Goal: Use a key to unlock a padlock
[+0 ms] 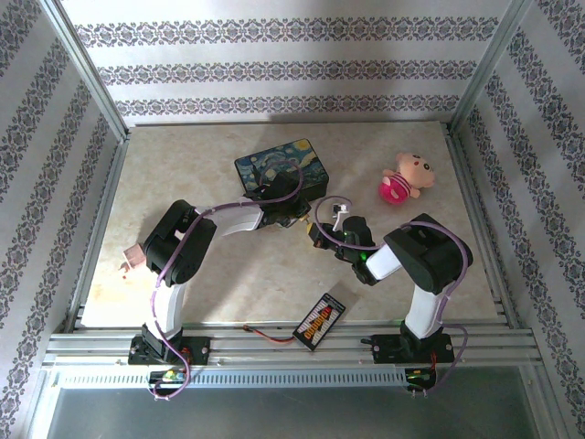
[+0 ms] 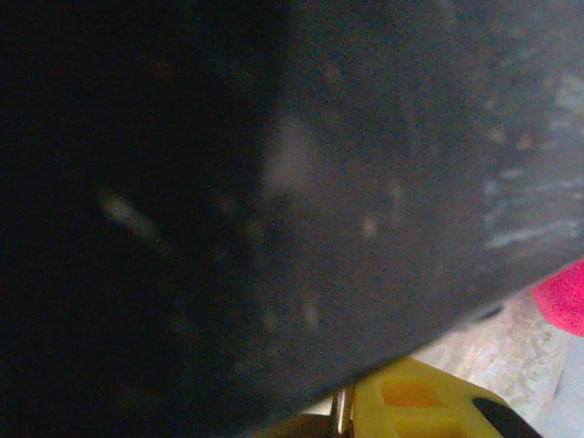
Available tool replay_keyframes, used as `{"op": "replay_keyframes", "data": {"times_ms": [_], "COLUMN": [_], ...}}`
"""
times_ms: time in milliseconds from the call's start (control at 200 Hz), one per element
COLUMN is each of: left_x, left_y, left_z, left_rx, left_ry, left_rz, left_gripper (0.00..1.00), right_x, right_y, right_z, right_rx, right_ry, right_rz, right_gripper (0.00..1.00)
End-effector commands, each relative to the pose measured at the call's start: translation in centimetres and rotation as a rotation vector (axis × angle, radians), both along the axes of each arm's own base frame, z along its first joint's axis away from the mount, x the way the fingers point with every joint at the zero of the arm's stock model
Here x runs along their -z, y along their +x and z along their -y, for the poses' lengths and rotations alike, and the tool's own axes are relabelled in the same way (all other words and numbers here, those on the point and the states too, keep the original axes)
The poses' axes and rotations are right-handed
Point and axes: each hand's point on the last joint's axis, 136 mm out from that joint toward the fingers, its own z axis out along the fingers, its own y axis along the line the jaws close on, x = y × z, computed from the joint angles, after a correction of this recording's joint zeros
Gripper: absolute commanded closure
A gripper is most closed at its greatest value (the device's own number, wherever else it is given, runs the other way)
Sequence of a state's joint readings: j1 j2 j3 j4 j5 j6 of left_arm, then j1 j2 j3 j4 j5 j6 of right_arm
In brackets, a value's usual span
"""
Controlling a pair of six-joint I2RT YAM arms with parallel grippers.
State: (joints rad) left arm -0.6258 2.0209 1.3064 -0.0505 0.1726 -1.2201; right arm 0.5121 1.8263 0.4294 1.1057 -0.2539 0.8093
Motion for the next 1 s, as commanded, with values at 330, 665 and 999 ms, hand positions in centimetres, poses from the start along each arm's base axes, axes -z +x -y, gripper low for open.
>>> {"op": "replay_keyframes", "data": {"times_ms": [330, 665, 999], "left_x": [2.7, 2.8, 2.6], "left_y": [-1.9, -1.9, -1.9], "left_z": [-0.1, 0.2, 0.3], "left_rx": [-0.011, -0.009, 0.001], "left_ry": [-0.042, -0.050, -0.048], "left_rz": [-0.136, -0.142, -0.143], "left_gripper": [0.89, 0.89, 0.89], "right_x": [-2.9, -3.0, -2.7], "right_y": [1.3, 0.9, 1.3], "right_z": [-0.5, -1.7, -1.3], "right_rx": [-0.006, -0.052, -0.024], "right_ry": [0.068, 0.058, 0.049], "right_rz": [0.093, 0.104, 0.093], "right_gripper": [1.00, 1.00, 1.00]}}
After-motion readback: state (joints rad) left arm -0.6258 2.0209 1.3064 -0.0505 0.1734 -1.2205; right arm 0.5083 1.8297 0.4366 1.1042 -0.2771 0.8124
